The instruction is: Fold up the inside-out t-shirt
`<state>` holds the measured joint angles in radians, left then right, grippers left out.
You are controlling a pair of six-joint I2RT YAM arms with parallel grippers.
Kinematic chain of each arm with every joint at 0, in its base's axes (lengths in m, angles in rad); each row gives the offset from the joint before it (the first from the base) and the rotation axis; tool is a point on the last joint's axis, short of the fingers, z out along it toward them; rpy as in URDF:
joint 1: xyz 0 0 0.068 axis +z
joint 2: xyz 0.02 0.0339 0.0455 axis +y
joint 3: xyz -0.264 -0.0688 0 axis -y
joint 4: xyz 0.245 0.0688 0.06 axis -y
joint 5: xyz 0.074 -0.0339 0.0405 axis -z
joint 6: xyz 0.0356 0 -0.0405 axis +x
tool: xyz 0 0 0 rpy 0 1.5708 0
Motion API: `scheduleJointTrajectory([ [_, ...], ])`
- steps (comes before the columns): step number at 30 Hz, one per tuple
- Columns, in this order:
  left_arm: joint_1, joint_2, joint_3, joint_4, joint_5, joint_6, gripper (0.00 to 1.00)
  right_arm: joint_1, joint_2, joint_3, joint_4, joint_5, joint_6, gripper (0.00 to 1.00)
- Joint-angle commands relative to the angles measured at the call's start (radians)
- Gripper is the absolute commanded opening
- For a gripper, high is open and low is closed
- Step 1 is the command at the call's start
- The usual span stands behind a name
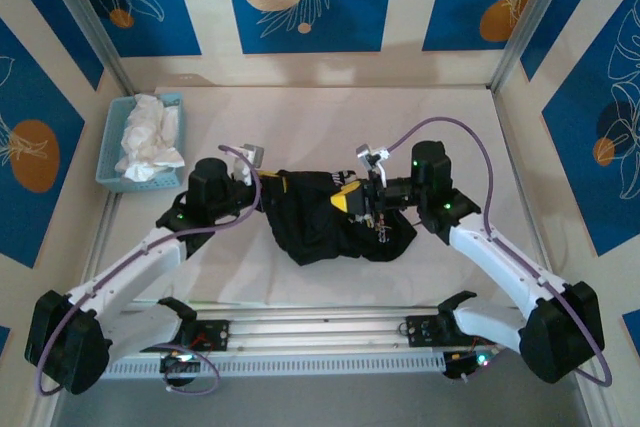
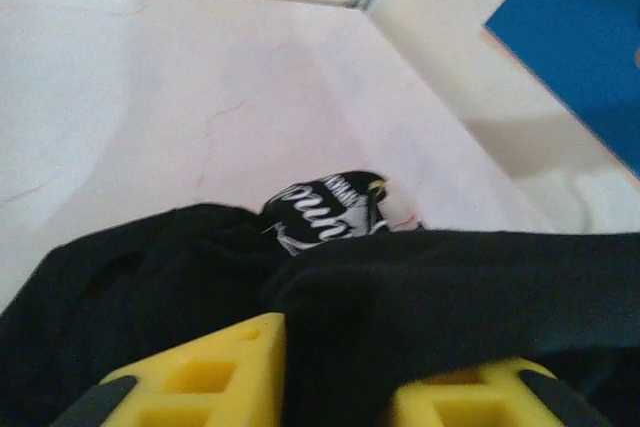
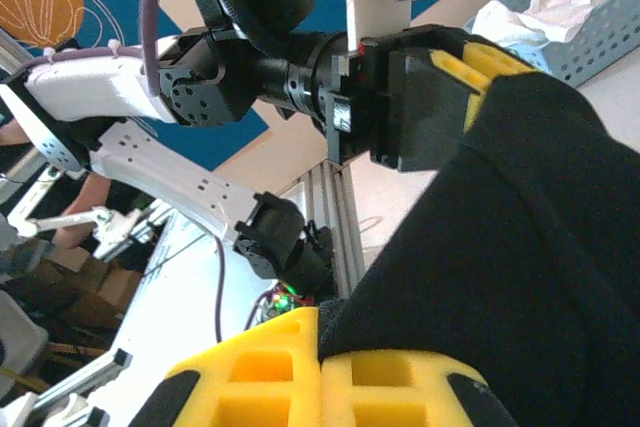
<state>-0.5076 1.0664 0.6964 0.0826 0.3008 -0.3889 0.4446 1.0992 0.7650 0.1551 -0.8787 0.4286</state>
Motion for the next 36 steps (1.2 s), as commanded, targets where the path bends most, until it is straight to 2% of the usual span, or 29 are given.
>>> scheduleJointTrajectory([
  [1,-0.024,-0.035,0.038,-0.136,-0.123,0.109,0.47,-0.009,0.029,0.042,0.040,-0.048,0.073,0.00],
  [3,-0.060,-0.078,0.035,-0.181,-0.184,0.144,0.56,-0.015,0.046,0.044,0.061,-0.035,0.107,0.00],
  [5,-0.103,-0.123,0.024,-0.207,-0.236,0.171,0.60,-0.020,0.060,0.048,0.073,-0.021,0.131,0.00],
  [11,-0.206,-0.230,-0.002,-0.267,-0.352,0.204,0.67,-0.024,0.098,0.059,0.097,0.027,0.202,0.00],
  [13,-0.227,-0.243,-0.010,-0.245,-0.276,0.217,0.63,-0.027,0.107,0.067,0.092,0.039,0.222,0.00],
  [15,-0.244,-0.226,-0.017,-0.184,-0.129,0.216,0.57,-0.027,0.113,0.069,0.092,0.053,0.236,0.00],
  [18,-0.269,-0.140,0.012,-0.141,0.019,0.217,0.55,-0.027,0.110,0.068,0.097,0.059,0.243,0.00],
  [20,-0.280,-0.087,0.031,-0.122,0.065,0.219,0.58,-0.027,0.105,0.065,0.093,0.064,0.245,0.00],
  [25,-0.280,-0.008,0.047,-0.066,0.076,0.211,0.61,-0.027,0.091,0.058,0.077,0.069,0.236,0.00],
  [28,-0.280,0.014,0.048,-0.039,0.073,0.202,0.49,-0.027,0.085,0.058,0.064,0.072,0.226,0.00],
  [36,-0.280,0.000,0.046,-0.014,0.091,0.197,0.00,-0.028,0.087,0.063,-0.005,0.114,0.184,0.00],
])
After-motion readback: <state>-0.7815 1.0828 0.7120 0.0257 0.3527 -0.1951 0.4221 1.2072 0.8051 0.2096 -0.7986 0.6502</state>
